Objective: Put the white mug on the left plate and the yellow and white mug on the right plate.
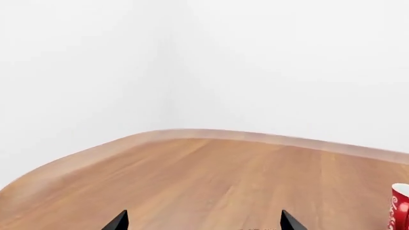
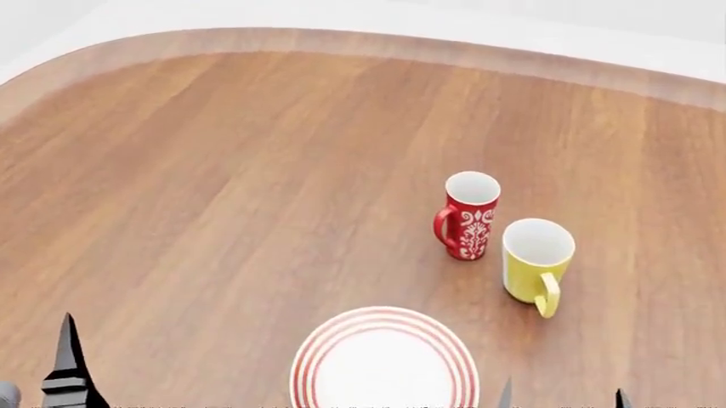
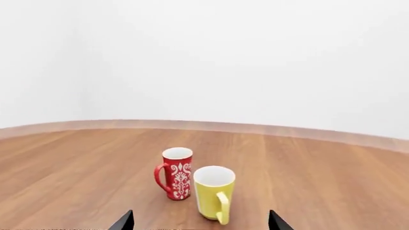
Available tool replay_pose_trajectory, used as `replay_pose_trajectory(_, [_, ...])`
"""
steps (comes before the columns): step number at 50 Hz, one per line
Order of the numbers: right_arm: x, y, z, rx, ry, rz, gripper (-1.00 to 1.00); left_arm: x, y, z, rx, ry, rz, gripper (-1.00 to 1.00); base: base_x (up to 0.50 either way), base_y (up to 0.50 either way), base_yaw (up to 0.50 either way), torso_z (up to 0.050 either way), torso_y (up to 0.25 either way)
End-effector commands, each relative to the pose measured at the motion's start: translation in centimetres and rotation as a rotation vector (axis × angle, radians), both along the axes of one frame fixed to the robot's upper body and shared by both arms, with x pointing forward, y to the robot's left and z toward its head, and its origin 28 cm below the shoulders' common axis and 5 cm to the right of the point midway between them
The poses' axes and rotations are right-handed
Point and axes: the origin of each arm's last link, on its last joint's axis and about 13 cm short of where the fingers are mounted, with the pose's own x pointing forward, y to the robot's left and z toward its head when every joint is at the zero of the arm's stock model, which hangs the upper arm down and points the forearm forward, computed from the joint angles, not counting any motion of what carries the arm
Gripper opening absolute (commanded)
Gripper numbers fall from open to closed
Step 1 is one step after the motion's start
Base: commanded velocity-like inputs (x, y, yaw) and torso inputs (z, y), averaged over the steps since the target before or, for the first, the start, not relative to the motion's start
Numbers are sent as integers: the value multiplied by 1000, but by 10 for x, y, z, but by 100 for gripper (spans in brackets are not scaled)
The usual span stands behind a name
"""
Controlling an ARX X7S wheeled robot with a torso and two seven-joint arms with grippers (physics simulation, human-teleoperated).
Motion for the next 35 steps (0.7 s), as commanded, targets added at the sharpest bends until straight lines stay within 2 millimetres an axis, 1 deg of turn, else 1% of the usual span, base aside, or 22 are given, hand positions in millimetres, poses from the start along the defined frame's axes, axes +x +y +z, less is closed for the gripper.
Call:
replay_pose_trajectory(1, [-5,-5,3,-29,-23,-24,100,-1,6,3,-19,27,56,100,0,0,0,0,0])
replay_pose_trajectory(2, [-6,-8,7,-44,-24,-12,100,-2,9,5,-63,19,52,100,0,0,0,0,0])
replay_pose_trajectory(4, [-6,-12,11,-74,-18,-19,100,-1,11,6,-53,17,89,100,0,0,0,0,0])
replay_pose_trajectory(5, [-2,-33,49,-116,-44,176,100,-19,21,31,-139,-104,106,100,0,0,0,0,0])
replay_pose_trajectory(6, [-6,-52,85,-335,-65,233,100,-23,17,45,-134,-172,85,100,0,0,0,0,15])
replay_pose_trajectory(7, [-15,-43,104,-371,-53,393,100,-23,17,45,-135,-172,89,100,0,0,0,0,0])
replay_pose_trajectory(8, [-23,-39,108,-375,17,401,100,-23,17,45,-134,-172,90,100,0,0,0,0,0])
replay_pose_trajectory(9, [-26,-43,99,-352,163,383,100,-22,17,45,-134,-172,91,100,0,0,0,0,0])
replay_pose_trajectory(10, [-28,-45,95,-357,233,378,100,-22,17,45,-134,-172,92,100,0,0,0,0,0])
replay_pose_trajectory(16, [-30,-48,98,-392,241,372,100,-22,17,44,-126,-167,100,100,0,0,0,0,0])
replay_pose_trajectory(20, [-35,-49,100,-414,254,400,100,-24,19,46,-128,-174,103,100,0,0,0,0,0])
replay_pose_trajectory(35, [-44,-54,100,-428,286,458,100,-23,21,46,-132,-176,116,100,0,0,0,0,0])
